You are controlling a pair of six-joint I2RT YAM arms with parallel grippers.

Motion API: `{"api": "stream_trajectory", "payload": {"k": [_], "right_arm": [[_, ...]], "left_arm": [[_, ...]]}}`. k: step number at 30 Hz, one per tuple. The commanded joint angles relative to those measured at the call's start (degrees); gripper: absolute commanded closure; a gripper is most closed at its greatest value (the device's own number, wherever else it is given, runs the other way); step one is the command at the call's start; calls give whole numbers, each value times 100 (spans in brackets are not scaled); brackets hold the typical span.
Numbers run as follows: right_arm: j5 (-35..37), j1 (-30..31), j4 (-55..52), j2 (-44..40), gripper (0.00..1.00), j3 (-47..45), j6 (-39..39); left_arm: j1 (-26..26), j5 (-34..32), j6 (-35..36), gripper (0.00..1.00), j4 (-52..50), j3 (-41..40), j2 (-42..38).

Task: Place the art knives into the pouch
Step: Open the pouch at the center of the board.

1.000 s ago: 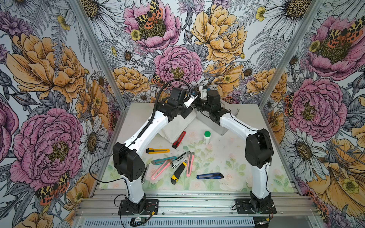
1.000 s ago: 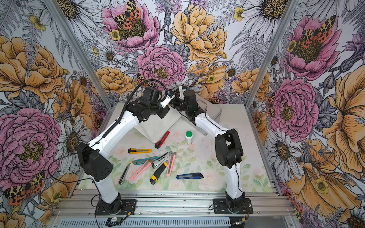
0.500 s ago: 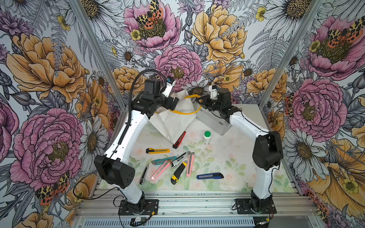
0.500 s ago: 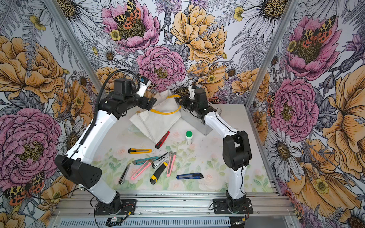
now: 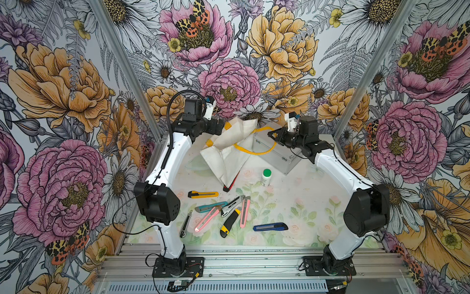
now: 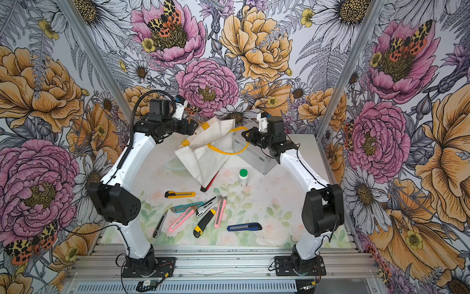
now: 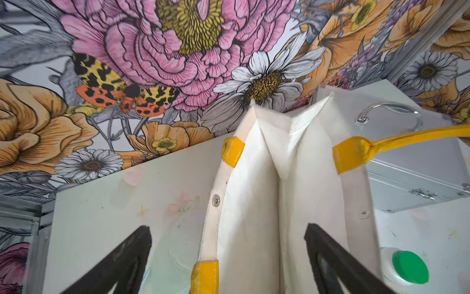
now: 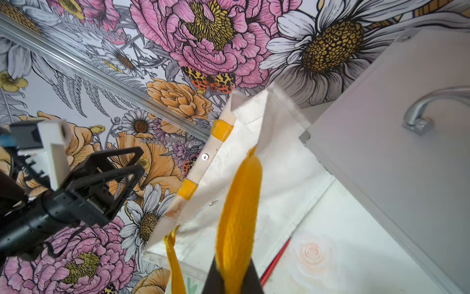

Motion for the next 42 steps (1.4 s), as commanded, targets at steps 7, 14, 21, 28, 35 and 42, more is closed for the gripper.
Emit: {"api": "stream_trajectory", "payload": {"k": [7, 14, 21, 28, 35, 42], "right_arm": [[718, -120, -284, -553, 100, -598, -284], [890, -213, -332, -590, 100, -655, -324], [1125, -446, -424, -749, 100, -670, -405], [1401, -560, -565, -774, 60, -468, -672], [1670, -705, -637, -1015, 42, -191, -1004], [395, -436, -644, -346, 35, 316, -489]], "left_arm": [[-226, -322, 236, 6, -827, 407, 786], [-443, -472, 407, 32, -994, 400, 1014], [-598, -523, 452, 90, -1269, 621, 1180], [-902, -813, 318, 100, -1270, 729, 1104], [-1043, -903, -44, 100, -1259, 871, 1049], [-1316, -1075, -63, 100, -1259, 1037, 1187]]}}
